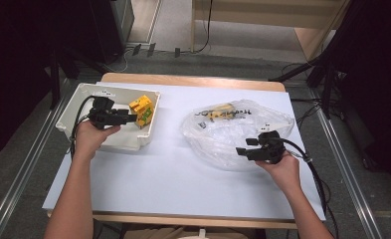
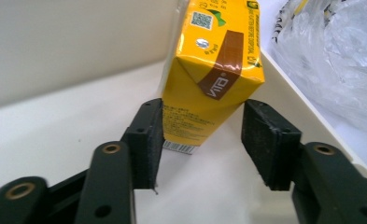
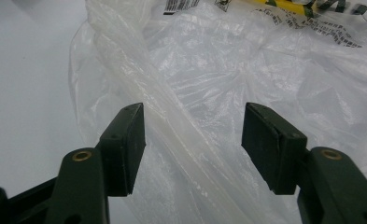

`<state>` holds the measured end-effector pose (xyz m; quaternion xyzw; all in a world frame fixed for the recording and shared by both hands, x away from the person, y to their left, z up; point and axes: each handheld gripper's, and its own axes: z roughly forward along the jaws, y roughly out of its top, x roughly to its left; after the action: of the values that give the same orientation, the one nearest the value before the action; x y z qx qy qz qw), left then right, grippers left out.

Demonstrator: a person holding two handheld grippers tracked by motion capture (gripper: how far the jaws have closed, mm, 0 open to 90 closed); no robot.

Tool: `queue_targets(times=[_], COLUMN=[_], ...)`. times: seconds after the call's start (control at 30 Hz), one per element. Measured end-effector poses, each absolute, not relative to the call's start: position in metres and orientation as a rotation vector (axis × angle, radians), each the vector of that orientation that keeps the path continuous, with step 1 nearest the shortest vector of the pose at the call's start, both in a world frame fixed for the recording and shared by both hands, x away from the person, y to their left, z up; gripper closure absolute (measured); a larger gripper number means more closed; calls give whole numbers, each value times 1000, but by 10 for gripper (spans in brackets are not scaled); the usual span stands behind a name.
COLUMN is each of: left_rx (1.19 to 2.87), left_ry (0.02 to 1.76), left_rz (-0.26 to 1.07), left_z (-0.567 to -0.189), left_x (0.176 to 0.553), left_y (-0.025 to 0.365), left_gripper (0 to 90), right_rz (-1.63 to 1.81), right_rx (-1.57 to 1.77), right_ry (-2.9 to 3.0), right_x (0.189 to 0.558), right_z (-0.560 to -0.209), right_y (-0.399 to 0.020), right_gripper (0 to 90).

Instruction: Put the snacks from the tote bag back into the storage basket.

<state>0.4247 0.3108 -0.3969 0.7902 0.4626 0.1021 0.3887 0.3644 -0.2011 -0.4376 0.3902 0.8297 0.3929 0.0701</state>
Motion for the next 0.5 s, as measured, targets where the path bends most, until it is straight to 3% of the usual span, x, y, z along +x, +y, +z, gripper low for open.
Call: queue_targets(times=[0.1, 0.4, 0.5], left_rx=[2004, 1990, 1973], left_ry=[1153, 1127, 1131], left_rz=[255, 217, 197], left_z=[-396, -391, -391], left_x=[421, 411, 411], left_y=[311, 314, 313], left_gripper=[564, 869, 900], right_rz=[1185, 1191, 1195], right_rx=[1182, 1176, 1180], right_ry=[2490, 2487, 2485], right_x=[365, 367, 367], right_z=[-437, -437, -437], right_y=[-202, -202, -202], right_gripper=[404, 401, 402])
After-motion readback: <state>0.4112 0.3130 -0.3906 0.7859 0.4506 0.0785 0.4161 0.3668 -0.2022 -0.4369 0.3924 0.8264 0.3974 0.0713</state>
